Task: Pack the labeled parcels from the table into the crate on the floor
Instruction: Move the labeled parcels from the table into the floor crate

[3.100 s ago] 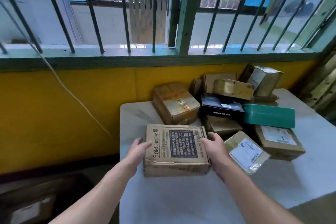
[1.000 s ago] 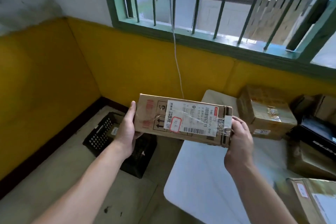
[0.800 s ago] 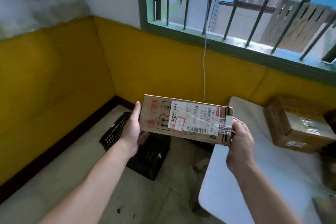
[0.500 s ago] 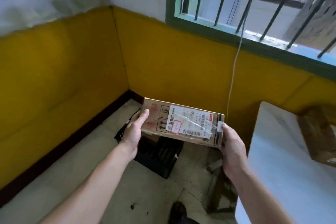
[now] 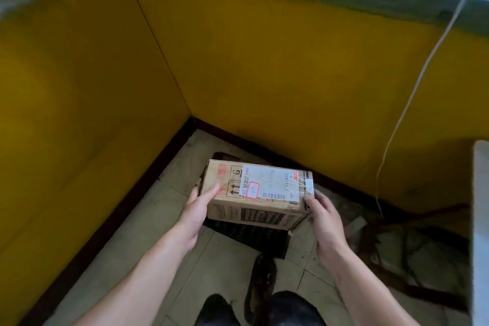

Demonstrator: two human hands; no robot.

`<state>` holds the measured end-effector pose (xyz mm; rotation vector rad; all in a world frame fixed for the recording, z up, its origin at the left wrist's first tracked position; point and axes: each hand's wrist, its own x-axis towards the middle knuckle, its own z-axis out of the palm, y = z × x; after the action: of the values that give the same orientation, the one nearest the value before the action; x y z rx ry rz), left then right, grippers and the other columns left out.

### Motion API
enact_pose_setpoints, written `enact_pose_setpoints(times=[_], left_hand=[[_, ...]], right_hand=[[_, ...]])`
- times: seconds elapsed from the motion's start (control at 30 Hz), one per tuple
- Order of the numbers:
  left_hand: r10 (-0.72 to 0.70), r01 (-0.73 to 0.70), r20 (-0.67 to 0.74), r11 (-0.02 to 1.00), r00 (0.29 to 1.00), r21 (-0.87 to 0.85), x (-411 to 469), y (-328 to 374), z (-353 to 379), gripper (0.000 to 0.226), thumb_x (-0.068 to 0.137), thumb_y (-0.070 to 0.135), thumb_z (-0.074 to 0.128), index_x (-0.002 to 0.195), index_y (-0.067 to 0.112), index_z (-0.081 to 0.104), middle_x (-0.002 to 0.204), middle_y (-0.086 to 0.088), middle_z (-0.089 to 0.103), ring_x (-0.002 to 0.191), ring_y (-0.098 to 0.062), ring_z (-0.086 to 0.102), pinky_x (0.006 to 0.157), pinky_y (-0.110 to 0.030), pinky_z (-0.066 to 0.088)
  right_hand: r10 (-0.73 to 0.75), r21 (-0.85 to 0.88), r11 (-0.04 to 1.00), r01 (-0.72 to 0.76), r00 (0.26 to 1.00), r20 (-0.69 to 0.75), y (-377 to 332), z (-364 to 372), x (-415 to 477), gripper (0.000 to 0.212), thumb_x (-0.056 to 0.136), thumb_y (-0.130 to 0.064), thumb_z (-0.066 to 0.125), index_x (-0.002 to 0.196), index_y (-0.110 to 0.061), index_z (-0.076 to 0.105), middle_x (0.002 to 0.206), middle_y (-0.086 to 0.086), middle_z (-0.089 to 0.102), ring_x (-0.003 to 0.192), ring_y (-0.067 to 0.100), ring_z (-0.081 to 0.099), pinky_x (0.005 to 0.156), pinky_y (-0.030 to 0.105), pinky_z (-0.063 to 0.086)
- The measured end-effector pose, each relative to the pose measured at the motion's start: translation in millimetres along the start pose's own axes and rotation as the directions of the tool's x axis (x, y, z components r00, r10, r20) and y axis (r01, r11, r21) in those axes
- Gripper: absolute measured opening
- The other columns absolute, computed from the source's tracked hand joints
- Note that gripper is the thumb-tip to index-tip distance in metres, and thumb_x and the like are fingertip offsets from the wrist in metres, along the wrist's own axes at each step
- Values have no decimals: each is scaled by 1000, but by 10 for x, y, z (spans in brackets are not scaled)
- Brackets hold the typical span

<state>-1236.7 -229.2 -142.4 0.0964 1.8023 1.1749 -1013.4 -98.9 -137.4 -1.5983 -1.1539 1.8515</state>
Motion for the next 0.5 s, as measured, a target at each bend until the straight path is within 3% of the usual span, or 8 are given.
enact_pose_setpoints(times=[0.07,0.13,0.2,0.27,0.33,0.43,0.5], left_hand=[[-34,34,17,999,999,23,234,8,-17,60,80,56,68,131,31,48,106,16,66,100,-2,57,84,-25,37],[-78,75,43,995,996,67,447,-33,-27,69,78,62,65,137,32,48,107,17,62,103,-4,53,87,-26,34],[-117,109,63,986,991,123,606,-77,-25,85,71,73,60,144,33,44,127,10,59,125,-17,49,98,-33,36],[-166,149,78,972,983,184,894,-82,-22,98,67,77,56,151,34,31,152,2,41,142,-22,33,113,-46,24],[-153,131,93,969,984,208,1240,-107,-13,102,67,74,61,153,34,24,157,0,34,138,-16,33,112,-42,23],[-69,20,175,964,982,264,1765,-157,27,93,63,78,67,143,43,34,145,7,47,131,-14,42,106,-38,30],[-59,-22,221,937,973,347,2122,-215,49,94,62,81,64,142,42,37,142,7,50,134,-20,44,111,-49,34]], right_hand=[[42,-28,999,-43,999,-24,5,140,165,55,91,-40,62,143,-34,46,135,-4,59,125,17,52,104,39,39],[108,-50,993,-111,992,-62,48,268,318,62,88,-44,65,145,-37,41,139,-2,56,128,20,48,110,44,32],[141,-101,983,-152,984,-106,109,375,404,67,86,-47,66,146,-36,37,143,2,53,129,24,48,108,46,31],[146,-182,967,-178,974,-175,220,524,583,77,83,-54,65,149,-38,30,152,3,42,135,28,42,109,51,30],[115,-248,954,-167,970,-212,400,659,773,90,76,-62,65,150,-48,16,159,-1,29,141,27,34,111,53,28],[13,-390,917,-77,987,-163,810,774,1015,99,71,-63,70,144,-63,4,161,-19,8,142,9,21,107,38,31],[-31,-494,869,-34,992,-122,1124,842,1147,95,76,-55,72,139,-71,3,150,-39,-9,133,-7,14,97,22,37]])
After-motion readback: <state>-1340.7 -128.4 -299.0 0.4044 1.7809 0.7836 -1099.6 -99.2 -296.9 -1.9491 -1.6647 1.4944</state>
